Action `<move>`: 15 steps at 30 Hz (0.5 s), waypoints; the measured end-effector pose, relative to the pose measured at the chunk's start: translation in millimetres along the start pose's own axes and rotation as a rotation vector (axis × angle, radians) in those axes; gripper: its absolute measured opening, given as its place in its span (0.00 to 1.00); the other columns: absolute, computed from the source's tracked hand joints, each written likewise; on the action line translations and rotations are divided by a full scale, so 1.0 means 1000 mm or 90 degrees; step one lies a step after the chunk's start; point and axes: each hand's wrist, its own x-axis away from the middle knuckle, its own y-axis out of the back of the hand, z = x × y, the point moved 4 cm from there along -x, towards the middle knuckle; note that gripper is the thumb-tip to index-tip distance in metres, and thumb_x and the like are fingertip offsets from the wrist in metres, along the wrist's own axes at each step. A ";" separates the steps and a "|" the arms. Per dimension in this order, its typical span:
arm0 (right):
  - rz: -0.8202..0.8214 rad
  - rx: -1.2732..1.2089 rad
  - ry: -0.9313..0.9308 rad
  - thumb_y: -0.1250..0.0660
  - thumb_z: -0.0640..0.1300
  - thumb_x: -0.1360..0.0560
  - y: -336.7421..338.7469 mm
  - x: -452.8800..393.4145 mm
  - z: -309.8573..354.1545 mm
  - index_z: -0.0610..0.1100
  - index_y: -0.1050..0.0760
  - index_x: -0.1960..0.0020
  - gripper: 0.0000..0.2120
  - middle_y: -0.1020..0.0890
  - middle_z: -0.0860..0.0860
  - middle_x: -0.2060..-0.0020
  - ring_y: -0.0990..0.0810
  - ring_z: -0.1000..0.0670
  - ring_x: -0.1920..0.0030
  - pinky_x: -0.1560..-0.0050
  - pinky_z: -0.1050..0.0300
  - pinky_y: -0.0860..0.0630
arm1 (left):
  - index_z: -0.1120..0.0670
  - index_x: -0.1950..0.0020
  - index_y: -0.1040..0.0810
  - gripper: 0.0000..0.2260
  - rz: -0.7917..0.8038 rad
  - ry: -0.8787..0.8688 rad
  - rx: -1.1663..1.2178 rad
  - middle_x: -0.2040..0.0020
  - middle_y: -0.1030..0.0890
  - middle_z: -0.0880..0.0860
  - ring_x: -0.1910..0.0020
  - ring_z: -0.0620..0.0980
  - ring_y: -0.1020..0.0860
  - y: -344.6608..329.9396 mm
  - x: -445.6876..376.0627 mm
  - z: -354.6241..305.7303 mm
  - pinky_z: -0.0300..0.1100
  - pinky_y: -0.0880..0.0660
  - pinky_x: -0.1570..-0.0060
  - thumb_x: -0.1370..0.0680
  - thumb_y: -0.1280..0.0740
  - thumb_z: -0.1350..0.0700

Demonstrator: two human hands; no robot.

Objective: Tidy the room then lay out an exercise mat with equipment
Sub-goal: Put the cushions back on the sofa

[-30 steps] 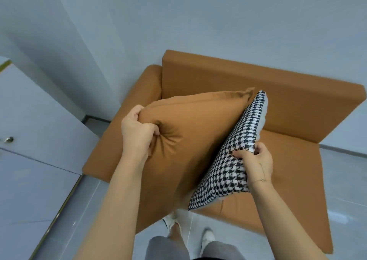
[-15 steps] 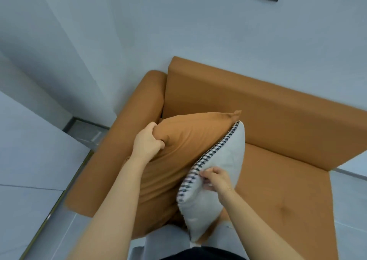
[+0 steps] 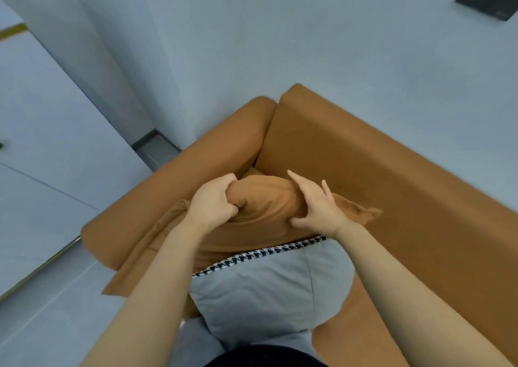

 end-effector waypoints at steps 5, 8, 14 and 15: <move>0.115 -0.023 0.006 0.22 0.58 0.40 -0.011 -0.021 0.000 0.52 0.38 0.31 0.43 0.28 0.50 0.37 0.29 0.45 0.37 0.36 0.46 0.32 | 0.51 0.52 0.29 0.15 -0.018 -0.017 0.022 0.51 0.29 0.49 0.54 0.48 0.29 -0.010 0.013 -0.016 0.40 0.37 0.60 0.33 0.28 0.62; 0.063 -0.132 -0.038 0.23 0.49 0.37 -0.018 -0.013 -0.006 0.49 0.33 0.33 0.35 0.26 0.51 0.40 0.27 0.47 0.40 0.41 0.50 0.30 | 0.47 0.41 0.30 0.27 -0.034 -0.010 0.097 0.43 0.34 0.48 0.44 0.45 0.32 0.001 0.016 -0.014 0.36 0.34 0.45 0.35 0.25 0.63; -0.013 -0.566 -0.187 0.27 0.34 0.41 -0.019 0.027 -0.020 0.50 0.23 0.45 0.26 0.19 0.51 0.54 0.23 0.48 0.50 0.56 0.58 0.29 | 0.44 0.22 0.54 0.58 0.075 0.197 0.045 0.23 0.44 0.50 0.23 0.52 0.48 -0.010 0.010 0.037 0.60 0.55 0.27 0.42 0.20 0.42; -0.020 -0.607 -0.202 0.28 0.32 0.41 -0.016 0.036 -0.027 0.50 0.23 0.46 0.26 0.18 0.52 0.55 0.23 0.49 0.51 0.57 0.59 0.29 | 0.42 0.23 0.53 0.59 0.146 0.217 0.051 0.22 0.45 0.49 0.23 0.51 0.50 -0.021 0.007 0.039 0.62 0.59 0.28 0.45 0.22 0.34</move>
